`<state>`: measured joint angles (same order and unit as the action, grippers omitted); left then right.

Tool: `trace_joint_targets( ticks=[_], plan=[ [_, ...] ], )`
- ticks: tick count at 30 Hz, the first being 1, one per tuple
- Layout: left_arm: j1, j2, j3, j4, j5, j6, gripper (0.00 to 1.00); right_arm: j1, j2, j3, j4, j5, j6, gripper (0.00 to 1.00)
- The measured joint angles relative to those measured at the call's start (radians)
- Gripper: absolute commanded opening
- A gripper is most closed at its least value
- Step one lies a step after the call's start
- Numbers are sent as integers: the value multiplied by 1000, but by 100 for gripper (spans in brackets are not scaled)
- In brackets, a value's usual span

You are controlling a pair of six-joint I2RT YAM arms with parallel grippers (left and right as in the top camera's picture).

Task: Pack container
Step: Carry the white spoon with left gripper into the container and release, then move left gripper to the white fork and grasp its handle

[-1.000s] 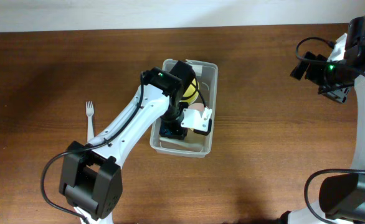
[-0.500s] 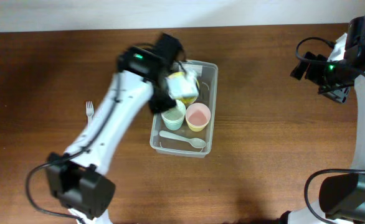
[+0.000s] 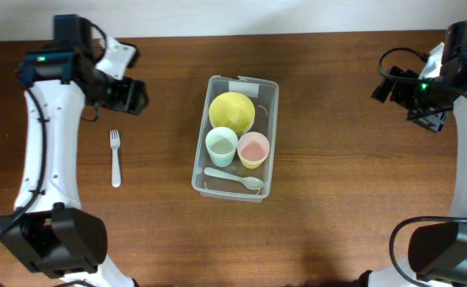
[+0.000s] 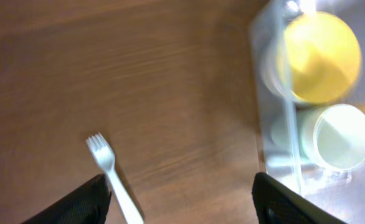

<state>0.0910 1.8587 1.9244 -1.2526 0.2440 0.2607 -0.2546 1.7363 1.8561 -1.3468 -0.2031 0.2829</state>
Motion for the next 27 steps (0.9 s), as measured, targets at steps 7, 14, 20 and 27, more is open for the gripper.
trace_joint_targets(
  ticks=[7, 14, 20, 27],
  plan=[
    [51, 44, -14, 5, -140, -199, 76, 0, 0, 0, 0, 0, 1, 99],
    [50, 250, -70, 12, -199, -258, 66, 0, 0, 0, 0, 0, 0, 99],
    [71, 413, -85, -3, -212, -301, 63, 0, 0, 0, 0, 0, 0, 99],
    [90, 423, -96, 10, -245, -311, 63, 0, 0, 0, 0, 0, 0, 99]
  ],
)
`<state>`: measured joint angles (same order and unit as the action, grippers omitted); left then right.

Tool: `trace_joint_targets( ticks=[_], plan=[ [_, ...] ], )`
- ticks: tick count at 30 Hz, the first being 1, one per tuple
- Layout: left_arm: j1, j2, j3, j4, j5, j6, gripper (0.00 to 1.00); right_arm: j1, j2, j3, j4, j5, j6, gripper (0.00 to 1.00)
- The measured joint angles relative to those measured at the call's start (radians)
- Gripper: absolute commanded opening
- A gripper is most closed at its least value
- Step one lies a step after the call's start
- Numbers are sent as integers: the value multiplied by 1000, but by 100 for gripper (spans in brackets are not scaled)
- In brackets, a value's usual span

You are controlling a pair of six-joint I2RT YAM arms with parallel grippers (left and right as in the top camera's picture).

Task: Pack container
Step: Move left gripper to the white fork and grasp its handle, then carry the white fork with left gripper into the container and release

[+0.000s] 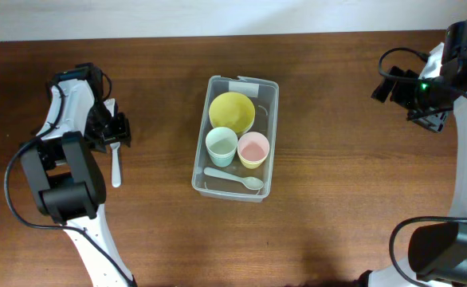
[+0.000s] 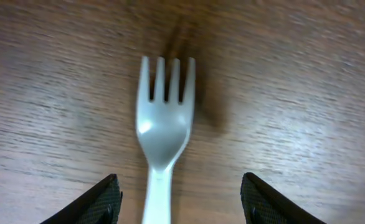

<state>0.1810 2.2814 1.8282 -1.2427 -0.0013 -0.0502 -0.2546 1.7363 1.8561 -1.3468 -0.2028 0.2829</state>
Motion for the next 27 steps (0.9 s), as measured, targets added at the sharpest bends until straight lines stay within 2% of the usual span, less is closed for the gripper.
trace_joint_targets(
  ticks=[3, 6, 9, 11, 14, 20, 24, 27],
  plan=[
    [0, 0, -33, 37, -8, 0, 61, 0, 0, 0, 0, 0, 0, 99],
    [0, 0, -79, 66, -5, -2, 49, 0, 0, 0, 0, 0, 0, 99],
    [0, -15, -103, 83, -3, -8, 41, 0, 0, 0, 0, 0, 1, 99],
    [0, -17, -105, 85, -3, -10, 28, 0, 0, 0, 0, 0, 1, 99],
    [0, -17, -106, 85, -3, -15, 2, 0, 0, 0, 0, 0, 0, 99],
    [0, -21, -103, 65, -5, -18, 1, 0, 0, 0, 0, 0, 1, 99],
    [0, -14, -45, -51, -12, -18, 1, 0, 0, 0, 0, 0, 0, 99],
    [-8, -16, 69, -138, -15, -14, 1, 0, 0, 0, 0, 0, 0, 99]
  ],
)
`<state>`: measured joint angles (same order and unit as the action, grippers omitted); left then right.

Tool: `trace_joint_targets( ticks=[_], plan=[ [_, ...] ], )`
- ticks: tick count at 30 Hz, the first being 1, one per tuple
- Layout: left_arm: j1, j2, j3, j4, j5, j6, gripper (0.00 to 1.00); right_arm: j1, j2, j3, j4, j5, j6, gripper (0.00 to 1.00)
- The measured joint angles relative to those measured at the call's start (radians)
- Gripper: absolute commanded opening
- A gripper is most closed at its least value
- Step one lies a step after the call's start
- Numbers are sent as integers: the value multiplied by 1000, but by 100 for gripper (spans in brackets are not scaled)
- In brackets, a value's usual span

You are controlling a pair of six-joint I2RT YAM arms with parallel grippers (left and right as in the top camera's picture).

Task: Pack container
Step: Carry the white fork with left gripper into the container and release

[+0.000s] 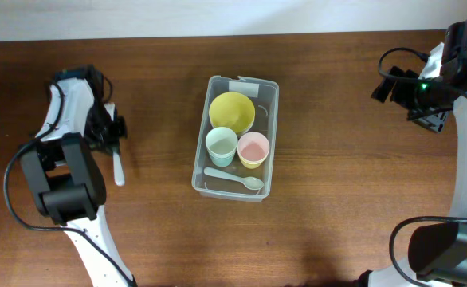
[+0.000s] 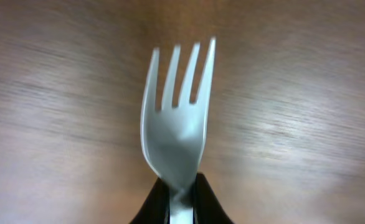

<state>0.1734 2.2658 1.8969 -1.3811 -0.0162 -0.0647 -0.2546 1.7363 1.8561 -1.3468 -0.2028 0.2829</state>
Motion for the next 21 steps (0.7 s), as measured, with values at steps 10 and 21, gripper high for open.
trace_joint_targets(
  ticks=[10, 21],
  plan=[
    [-232, -244, 285, -63, 11, 195, 1, 0, 0, 0, 0, 0, 0, 99],
    [-627, -358, 196, -182, 144, 823, 1, 0, 0, 0, 0, 0, 0, 99]
  ],
)
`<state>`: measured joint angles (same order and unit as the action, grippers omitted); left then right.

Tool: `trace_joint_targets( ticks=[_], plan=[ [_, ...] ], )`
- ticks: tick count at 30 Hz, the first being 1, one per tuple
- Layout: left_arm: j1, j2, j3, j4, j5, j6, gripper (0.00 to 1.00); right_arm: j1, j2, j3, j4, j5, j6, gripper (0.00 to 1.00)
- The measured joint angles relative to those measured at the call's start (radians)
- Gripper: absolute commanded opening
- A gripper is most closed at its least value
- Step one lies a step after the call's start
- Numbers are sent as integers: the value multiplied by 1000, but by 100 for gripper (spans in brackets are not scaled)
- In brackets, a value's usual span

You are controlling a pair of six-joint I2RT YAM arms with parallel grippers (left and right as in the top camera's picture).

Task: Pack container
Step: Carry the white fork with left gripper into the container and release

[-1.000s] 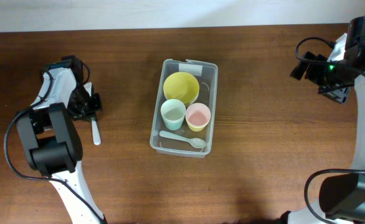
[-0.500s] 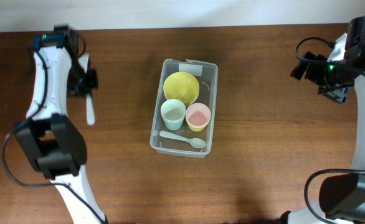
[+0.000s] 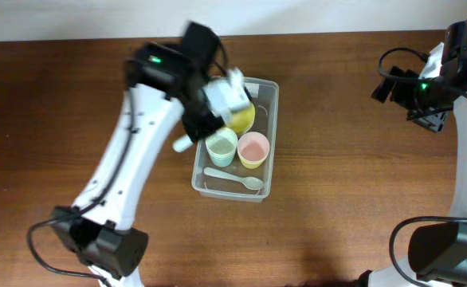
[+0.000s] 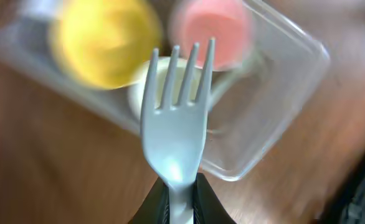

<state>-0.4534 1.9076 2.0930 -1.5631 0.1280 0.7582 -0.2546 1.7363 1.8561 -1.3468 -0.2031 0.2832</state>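
Note:
My left gripper is shut on the handle of a white plastic fork, held in the air at the left side of the clear container. A bit of the fork sticks out beside the container in the overhead view. Inside the container are a yellow bowl, a pale green cup, a pink cup and a white spoon. The left wrist view shows the tines in front of the blurred container. My right gripper hangs at the far right; its jaws cannot be made out.
The wooden table runs to a pale wall along the back edge. My left arm stretches diagonally from the front left toward the container. The right arm stands along the right edge.
My left gripper, shut on the fork at the table's left side, is now beside the container's left wall with the fork lifted off the table. The right arm has not moved.
At first my left gripper was open up at the back left, the fork lying on the table. Then it was open right over the fork. Then it was shut on the handle. Now it holds the fork by the container.

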Motion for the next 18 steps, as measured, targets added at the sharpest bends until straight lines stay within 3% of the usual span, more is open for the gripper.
trace_joint_targets(
  ticks=[8, 13, 14, 18],
  plan=[
    [-93, 21, -321, 160, 19, 311, 1, 0, 0, 0, 0, 0, 0, 99],
    [-110, 28, -383, 218, 18, 372, 1, 0, 0, 0, 0, 0, 0, 99],
    [-111, 28, -388, 233, 18, 377, 7, 0, 0, 0, 0, 0, 0, 99],
    [-110, 28, -406, 316, 19, 396, 9, 0, 0, 0, 0, 0, 0, 99]
  ],
)
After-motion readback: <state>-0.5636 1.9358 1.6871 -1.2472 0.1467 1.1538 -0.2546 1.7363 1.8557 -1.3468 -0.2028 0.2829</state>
